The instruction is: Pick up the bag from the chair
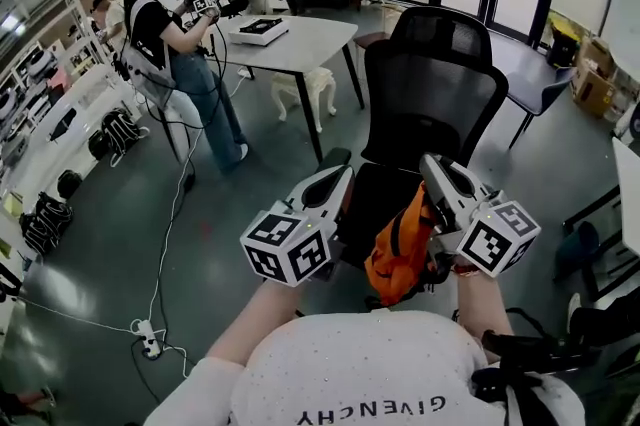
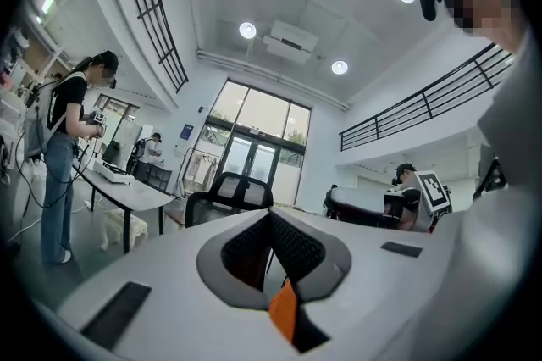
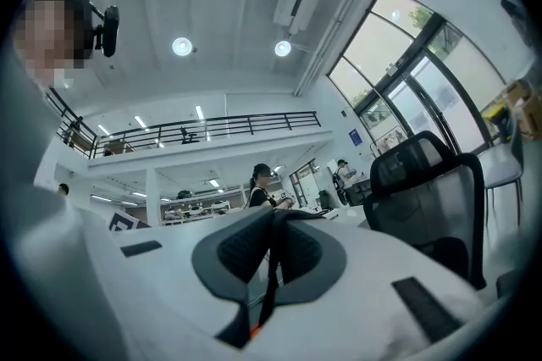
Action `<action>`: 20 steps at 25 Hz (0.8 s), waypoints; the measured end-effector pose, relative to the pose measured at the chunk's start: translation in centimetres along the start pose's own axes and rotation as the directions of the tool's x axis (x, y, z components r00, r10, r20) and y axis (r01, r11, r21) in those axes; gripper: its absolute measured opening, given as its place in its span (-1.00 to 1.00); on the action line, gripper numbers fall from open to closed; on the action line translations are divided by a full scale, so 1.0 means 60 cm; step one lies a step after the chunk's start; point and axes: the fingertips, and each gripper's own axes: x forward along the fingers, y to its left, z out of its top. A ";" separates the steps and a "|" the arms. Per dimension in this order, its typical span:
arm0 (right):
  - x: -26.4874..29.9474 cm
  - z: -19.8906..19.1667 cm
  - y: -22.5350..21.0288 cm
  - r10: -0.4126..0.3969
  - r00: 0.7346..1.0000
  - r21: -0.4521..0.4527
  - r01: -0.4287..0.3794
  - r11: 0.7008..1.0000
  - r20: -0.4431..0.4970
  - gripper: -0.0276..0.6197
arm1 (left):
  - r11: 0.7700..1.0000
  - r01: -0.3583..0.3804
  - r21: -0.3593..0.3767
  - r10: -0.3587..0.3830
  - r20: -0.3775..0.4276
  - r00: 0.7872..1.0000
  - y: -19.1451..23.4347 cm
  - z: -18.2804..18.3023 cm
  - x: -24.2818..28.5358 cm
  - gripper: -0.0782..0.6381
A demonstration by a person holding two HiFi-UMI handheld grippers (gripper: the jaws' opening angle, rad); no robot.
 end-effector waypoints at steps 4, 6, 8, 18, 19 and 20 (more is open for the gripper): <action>-0.032 -0.012 0.050 -0.025 1.000 0.003 0.025 1.000 0.009 -0.92 | 1.000 0.010 -0.007 -0.010 0.001 1.000 -0.015 -0.011 -0.061 -0.76; -0.048 -0.016 0.076 -0.035 0.999 -0.009 0.035 0.999 0.016 -0.92 | 1.000 0.014 -0.013 -0.014 0.004 1.000 -0.022 -0.014 -0.090 -0.76; -0.061 -0.023 0.099 -0.041 0.999 -0.035 0.041 0.999 0.013 -0.92 | 1.000 0.018 -0.018 -0.018 0.004 1.000 -0.027 -0.018 -0.114 -0.76; -0.115 -0.077 0.160 -0.086 0.996 -0.036 0.085 0.996 -0.028 -0.92 | 0.999 0.020 -0.041 -0.021 -0.029 0.999 -0.046 -0.050 -0.190 -0.76; -0.121 -0.081 0.163 -0.090 0.996 -0.034 0.089 0.995 -0.029 -0.92 | 0.999 0.020 -0.043 -0.021 -0.033 0.999 -0.049 -0.053 -0.195 -0.76; -0.126 -0.083 0.167 -0.093 0.995 -0.033 0.092 0.995 -0.029 -0.92 | 0.999 0.021 -0.043 -0.022 -0.036 0.999 -0.052 -0.054 -0.199 -0.76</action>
